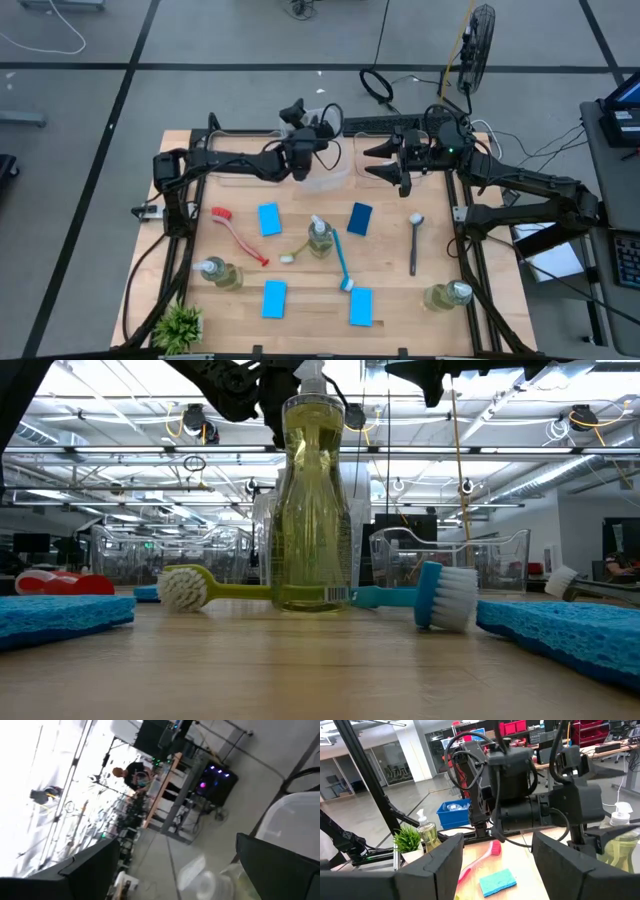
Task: Pick & Place Kitchen Sink Supplies
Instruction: Put the green soap dispenser into the transparent white bin
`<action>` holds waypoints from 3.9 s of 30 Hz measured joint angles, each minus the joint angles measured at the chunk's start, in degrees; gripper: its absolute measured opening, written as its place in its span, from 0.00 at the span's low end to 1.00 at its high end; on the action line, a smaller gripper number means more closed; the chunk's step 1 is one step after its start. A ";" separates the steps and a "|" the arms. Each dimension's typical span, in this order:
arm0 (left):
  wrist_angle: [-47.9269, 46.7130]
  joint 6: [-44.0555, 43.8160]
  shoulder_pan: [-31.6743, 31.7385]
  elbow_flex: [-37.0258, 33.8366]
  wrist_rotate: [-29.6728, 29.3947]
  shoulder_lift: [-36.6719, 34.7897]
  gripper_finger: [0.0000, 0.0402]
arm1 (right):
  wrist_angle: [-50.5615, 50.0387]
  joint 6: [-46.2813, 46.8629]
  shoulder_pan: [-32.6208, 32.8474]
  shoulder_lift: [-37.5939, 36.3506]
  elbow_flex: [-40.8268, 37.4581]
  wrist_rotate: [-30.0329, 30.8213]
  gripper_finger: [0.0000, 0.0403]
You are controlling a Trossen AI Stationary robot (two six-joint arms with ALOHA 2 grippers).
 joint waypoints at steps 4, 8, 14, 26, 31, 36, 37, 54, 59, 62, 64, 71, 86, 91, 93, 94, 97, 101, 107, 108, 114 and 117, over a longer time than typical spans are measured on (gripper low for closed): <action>-0.24 1.16 -1.17 -0.06 -2.42 -1.64 0.99 | 0.00 0.00 0.00 0.00 0.00 0.02 0.55; -0.01 0.08 -2.68 -0.07 -3.65 -4.22 0.99 | 0.00 -0.02 0.00 0.00 0.00 0.02 0.55; 0.06 -2.49 -6.38 -0.05 -6.03 -9.47 0.99 | -0.11 -0.02 0.00 0.00 0.00 0.02 0.55; -0.18 -8.51 -19.50 -0.04 -11.30 -17.90 0.99 | -0.14 -0.04 0.00 0.00 0.00 0.02 0.55; -0.18 -11.79 -25.90 -0.04 -15.03 -19.87 0.99 | -0.25 -0.04 0.00 0.00 0.00 0.03 0.55; -0.12 -14.11 -31.89 -0.04 -19.23 -20.87 0.99 | -0.37 -0.04 0.00 0.00 0.00 0.04 0.55; 0.03 -14.13 -32.88 -0.04 -20.22 -21.05 0.99 | -0.37 -0.04 0.00 0.00 0.00 0.04 0.55; 16.58 -7.58 -50.87 0.00 -20.61 -24.73 0.99 | -0.39 -0.07 0.00 0.00 0.00 0.07 0.55; 16.47 -9.01 -56.08 0.00 -20.59 -27.57 0.99 | -0.39 -0.07 0.00 0.00 0.00 0.17 0.55; 16.39 -9.01 -58.80 0.00 -20.58 -28.74 0.99 | -0.39 -0.07 0.00 0.00 0.00 0.18 0.55; 16.05 -8.68 -60.61 0.00 -20.58 -29.19 0.99 | -0.39 -0.07 0.00 0.00 0.00 0.20 0.55; 15.94 -6.24 -67.47 0.00 -20.55 -29.71 0.99 | -0.38 -0.07 0.00 0.00 0.00 0.25 0.55; 14.43 -13.27 -76.20 0.00 -20.43 -29.66 0.99 | -0.39 0.37 -0.02 0.00 0.00 0.26 0.55; 5.19 -22.32 -76.94 0.00 -20.45 -29.66 0.99 | -0.39 0.39 0.00 0.00 0.00 0.26 0.55; 1.30 -26.22 -77.61 0.00 -20.43 -29.64 0.99 | -0.39 0.39 -0.01 0.00 0.00 0.26 0.55; -0.36 -28.14 -77.96 0.00 -20.45 -29.66 0.99 | -0.39 0.39 -0.01 0.00 0.00 0.26 0.55; -5.97 -34.68 -78.56 -0.01 -20.43 -29.66 0.99 | -0.39 0.41 0.00 0.00 0.00 0.26 0.55; -14.84 -45.39 -78.54 -0.02 -20.45 -29.66 0.99 | -0.40 0.42 -0.01 0.00 0.00 0.26 0.55; -26.19 -58.53 -78.57 -0.02 -20.28 -29.66 0.99 | -0.39 0.42 -0.01 0.00 0.00 0.26 0.55; -27.71 -59.75 -78.76 -0.02 -20.30 -29.66 0.99 | -0.39 0.42 -0.02 0.00 0.00 0.26 0.55; -32.78 -65.78 -79.18 -0.02 -20.43 -29.66 0.99 | -0.42 0.42 0.00 0.00 0.00 0.26 0.55; -33.27 -66.63 -79.88 -0.02 -20.49 -29.66 0.99 | -0.42 0.42 -0.02 0.00 0.00 0.26 0.55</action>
